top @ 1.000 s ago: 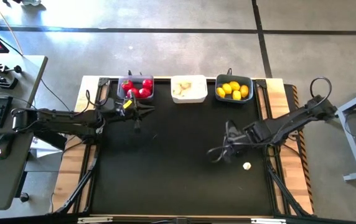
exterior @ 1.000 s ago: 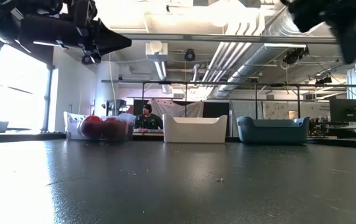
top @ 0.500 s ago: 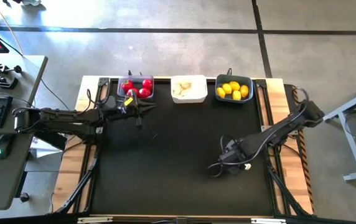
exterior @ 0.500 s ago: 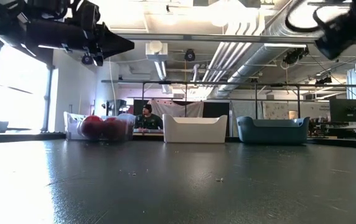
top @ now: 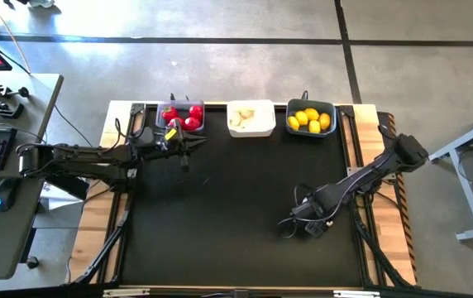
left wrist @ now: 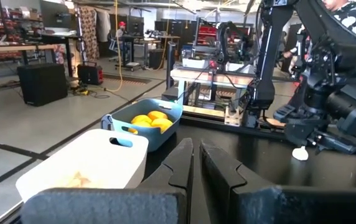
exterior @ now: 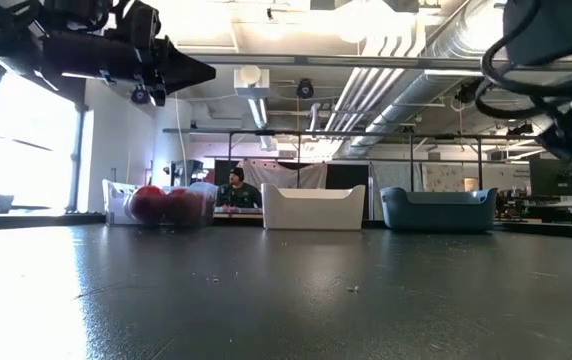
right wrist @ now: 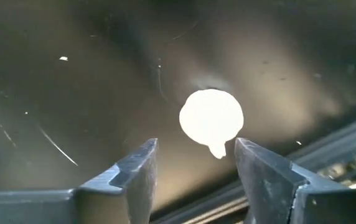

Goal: Sort produce into baskets
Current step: Put the garlic into the white bin

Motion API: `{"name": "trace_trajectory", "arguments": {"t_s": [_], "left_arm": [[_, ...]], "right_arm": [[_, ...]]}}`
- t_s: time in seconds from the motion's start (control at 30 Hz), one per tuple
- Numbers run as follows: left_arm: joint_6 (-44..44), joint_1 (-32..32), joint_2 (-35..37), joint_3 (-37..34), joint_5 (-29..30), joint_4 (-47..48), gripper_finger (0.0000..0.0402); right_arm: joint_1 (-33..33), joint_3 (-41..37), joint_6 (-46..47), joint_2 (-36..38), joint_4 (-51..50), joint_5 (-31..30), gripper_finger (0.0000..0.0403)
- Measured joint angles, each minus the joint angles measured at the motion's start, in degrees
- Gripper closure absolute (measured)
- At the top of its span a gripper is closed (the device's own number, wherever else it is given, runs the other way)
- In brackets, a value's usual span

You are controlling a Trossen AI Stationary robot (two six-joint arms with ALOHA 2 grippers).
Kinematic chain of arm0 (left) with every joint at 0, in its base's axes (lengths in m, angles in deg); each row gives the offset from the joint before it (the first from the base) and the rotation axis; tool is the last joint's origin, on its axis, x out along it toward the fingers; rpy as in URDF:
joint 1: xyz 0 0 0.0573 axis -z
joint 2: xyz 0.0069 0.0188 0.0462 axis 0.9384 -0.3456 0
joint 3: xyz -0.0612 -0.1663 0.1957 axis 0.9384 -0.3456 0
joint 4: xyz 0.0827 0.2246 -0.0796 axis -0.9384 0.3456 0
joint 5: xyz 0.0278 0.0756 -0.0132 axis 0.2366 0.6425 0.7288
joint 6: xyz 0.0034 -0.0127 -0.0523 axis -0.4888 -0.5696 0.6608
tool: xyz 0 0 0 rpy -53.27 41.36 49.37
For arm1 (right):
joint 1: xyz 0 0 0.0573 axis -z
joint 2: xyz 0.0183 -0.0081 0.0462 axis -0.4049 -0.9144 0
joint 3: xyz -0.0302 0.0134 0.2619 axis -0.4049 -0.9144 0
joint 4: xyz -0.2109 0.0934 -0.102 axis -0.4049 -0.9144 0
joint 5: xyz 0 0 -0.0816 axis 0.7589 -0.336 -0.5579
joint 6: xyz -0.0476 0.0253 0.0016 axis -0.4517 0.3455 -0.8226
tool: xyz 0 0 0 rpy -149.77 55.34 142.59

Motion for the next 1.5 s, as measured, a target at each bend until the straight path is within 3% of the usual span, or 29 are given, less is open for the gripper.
{"name": "trace_trajectory", "arguments": {"t_s": [0.2, 0.5, 0.67, 0.8, 0.97, 1.07, 1.17, 1.33, 1.5], "left_arm": [[0.00, 0.00, 0.00, 0.01, 0.10, -0.17, 0.0387], [0.00, -0.93, 0.00, 0.01, 0.20, -1.70, 0.0387], [-0.02, -2.10, 0.00, 0.00, 0.22, -1.70, 0.0387], [-0.02, -2.94, 0.00, 0.02, 0.19, -1.68, 0.0387], [-2.24, -3.96, 0.00, 0.01, 0.17, -1.15, 0.0387], [-2.43, -4.45, 0.00, 0.00, 0.10, -1.16, 0.0387], [-2.44, -4.76, 0.00, 0.00, -0.46, -1.16, 0.0387], [-2.54, -4.73, 0.00, 0.01, -0.63, -0.83, 0.0387], [-2.60, -4.72, 0.00, 0.01, -0.66, -0.19, 0.0387]], "right_arm": [[0.02, -2.79, -0.42, 0.02, 2.87, 1.25, 0.0244], [0.27, -1.27, -4.64, 0.02, 1.21, 0.69, 0.0392], [1.74, 2.13, -6.57, 0.00, -3.04, -1.13, 0.0390], [4.41, 5.54, -12.75, 0.00, -3.51, -6.36, 0.0400], [12.28, 8.51, -21.39, 0.02, 2.74, -21.36, 0.0401], [18.36, 8.79, -29.02, 0.02, 12.53, -31.04, 0.0402], [24.97, 8.79, -38.69, 0.02, 24.85, -36.56, 0.0402], [36.92, 8.79, -52.23, 0.00, 42.22, -36.87, 0.0402], [48.50, 10.36, -59.35, -1.72, 46.78, -30.81, 0.0403]]}}
